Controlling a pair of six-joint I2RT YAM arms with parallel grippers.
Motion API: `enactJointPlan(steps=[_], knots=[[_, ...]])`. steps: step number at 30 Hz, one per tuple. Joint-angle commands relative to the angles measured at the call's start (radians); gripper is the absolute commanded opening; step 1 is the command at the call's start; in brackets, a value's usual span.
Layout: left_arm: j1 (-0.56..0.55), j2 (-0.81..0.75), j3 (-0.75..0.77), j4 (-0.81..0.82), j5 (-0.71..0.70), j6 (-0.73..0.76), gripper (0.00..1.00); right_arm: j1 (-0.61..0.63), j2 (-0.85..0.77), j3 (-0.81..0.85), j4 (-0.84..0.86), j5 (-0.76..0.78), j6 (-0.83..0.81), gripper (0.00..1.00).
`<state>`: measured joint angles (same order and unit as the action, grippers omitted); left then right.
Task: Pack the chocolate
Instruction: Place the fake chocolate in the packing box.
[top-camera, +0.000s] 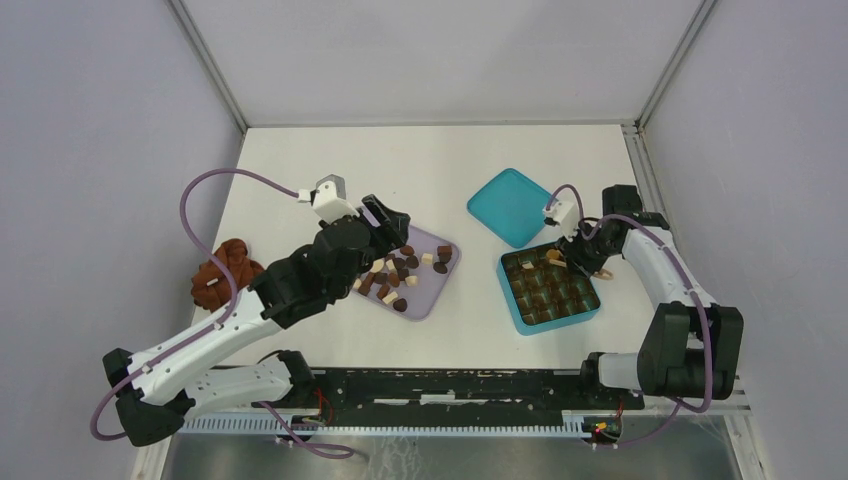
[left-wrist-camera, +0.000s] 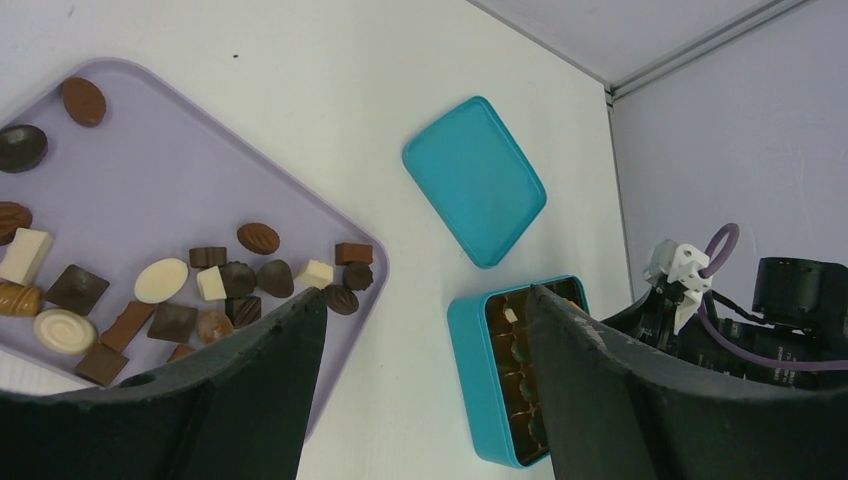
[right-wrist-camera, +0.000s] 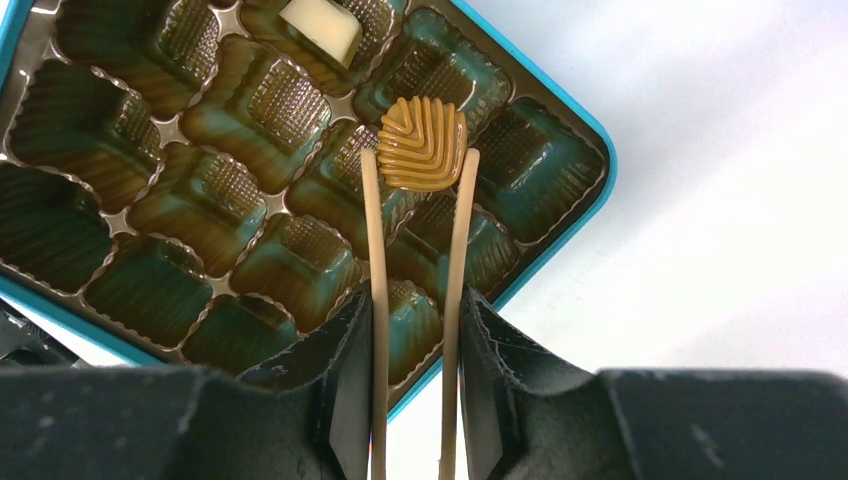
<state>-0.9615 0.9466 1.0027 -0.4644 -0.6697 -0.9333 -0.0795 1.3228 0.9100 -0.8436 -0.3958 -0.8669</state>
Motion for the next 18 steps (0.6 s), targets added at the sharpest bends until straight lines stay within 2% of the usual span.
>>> enactJointPlan(steps=[1, 9, 15, 18], knots=[[-0.002, -0.006, 0.016, 0.037, 0.0, 0.015, 0.79, 0.011, 0.023, 0.001, 0.045, -0.003, 0.011, 0.3], [-0.002, -0.024, 0.004, 0.032, -0.005, 0.002, 0.79, 0.014, 0.029, -0.002, 0.055, 0.013, 0.014, 0.44], [-0.001, -0.023, 0.006, 0.032, -0.004, 0.008, 0.79, 0.014, 0.029, 0.003, 0.052, 0.012, 0.017, 0.47], [-0.002, -0.023, 0.006, 0.033, -0.004, 0.007, 0.79, 0.014, 0.026, 0.005, 0.053, 0.009, 0.017, 0.45]])
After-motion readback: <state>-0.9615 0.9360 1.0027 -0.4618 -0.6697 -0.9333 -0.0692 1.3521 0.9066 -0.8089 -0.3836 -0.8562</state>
